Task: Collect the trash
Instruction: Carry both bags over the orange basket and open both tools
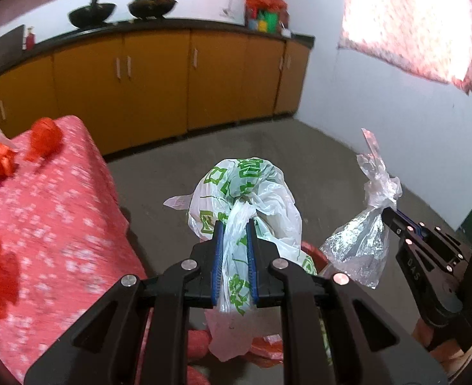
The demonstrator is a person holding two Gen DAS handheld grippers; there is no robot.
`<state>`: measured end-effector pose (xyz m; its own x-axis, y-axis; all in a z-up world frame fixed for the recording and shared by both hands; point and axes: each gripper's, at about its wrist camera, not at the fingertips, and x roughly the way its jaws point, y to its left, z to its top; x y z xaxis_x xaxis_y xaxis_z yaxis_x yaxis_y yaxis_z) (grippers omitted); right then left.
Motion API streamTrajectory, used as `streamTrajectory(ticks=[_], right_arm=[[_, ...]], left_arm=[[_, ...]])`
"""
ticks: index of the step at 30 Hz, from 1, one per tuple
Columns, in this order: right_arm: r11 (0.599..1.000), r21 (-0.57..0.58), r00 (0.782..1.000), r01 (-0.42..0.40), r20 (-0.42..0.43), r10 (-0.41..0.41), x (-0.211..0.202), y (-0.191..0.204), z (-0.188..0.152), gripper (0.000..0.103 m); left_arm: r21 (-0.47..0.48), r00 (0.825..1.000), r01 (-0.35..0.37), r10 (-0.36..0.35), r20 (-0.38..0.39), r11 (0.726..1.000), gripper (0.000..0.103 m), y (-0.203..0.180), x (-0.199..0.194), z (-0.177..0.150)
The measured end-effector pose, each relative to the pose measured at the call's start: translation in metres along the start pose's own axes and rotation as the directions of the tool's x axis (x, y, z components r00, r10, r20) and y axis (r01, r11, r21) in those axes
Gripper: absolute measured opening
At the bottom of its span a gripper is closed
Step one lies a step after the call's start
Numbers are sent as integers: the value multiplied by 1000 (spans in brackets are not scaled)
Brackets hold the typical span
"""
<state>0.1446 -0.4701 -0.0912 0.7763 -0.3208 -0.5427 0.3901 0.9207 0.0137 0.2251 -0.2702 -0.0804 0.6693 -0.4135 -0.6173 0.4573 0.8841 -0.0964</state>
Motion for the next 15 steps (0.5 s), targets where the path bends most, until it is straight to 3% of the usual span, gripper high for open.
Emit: streamTrajectory(ticks=[7, 15], right_arm=[[1000, 4, 994, -9, -106, 10, 28, -11, -36, 5], [999, 15, 970, -36, -238, 39, 67, -15, -75, 5]], left_arm=[[58, 995, 14, -9, -99, 998, 14, -23, 41, -15], [98, 980, 24, -4, -200, 995, 15, -32, 80, -33]])
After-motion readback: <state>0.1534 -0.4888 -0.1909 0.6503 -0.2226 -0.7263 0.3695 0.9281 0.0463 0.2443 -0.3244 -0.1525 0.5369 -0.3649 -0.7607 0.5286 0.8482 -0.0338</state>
